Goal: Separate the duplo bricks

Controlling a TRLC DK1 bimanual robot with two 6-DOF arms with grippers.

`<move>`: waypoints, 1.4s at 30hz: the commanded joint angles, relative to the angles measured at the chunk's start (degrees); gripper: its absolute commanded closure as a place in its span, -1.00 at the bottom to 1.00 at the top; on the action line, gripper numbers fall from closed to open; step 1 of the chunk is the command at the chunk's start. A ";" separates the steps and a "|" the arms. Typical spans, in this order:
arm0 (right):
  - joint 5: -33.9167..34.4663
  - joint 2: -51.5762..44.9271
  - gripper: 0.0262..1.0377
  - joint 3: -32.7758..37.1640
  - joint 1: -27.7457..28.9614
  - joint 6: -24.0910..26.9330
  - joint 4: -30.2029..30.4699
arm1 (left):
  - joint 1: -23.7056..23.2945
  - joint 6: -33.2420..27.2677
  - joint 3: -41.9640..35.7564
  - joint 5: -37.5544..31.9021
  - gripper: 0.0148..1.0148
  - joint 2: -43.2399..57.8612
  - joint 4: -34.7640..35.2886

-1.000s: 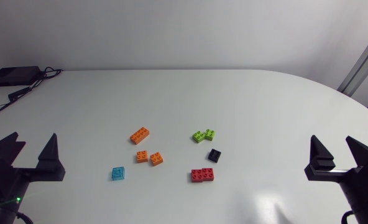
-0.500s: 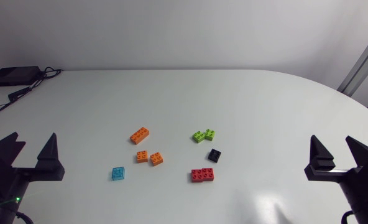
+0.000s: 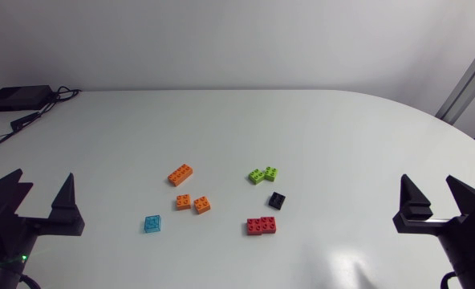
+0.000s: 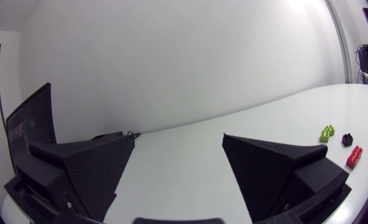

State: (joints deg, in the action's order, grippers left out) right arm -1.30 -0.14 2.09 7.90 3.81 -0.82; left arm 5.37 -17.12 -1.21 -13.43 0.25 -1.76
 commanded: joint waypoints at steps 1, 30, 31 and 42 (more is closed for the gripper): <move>-0.37 0.41 -0.92 -2.18 0.54 -1.27 0.82 | -0.44 -1.24 1.30 0.60 -0.94 -0.87 -0.35; -0.63 0.41 -0.92 -2.18 0.10 -1.18 0.91 | -3.52 -13.37 1.39 2.09 -0.94 -0.87 -0.44; -0.55 0.41 -0.92 -2.18 0.10 -1.27 0.91 | -3.70 -11.26 1.39 2.09 -0.94 -0.87 -0.44; -0.63 0.32 -0.92 -2.18 -0.52 -1.27 0.91 | -5.37 13.96 1.39 2.09 -0.94 -0.69 -0.09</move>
State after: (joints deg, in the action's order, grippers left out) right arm -1.34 -0.14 2.09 7.81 3.81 -0.82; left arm -0.25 -9.91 -1.21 -11.70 0.25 -1.74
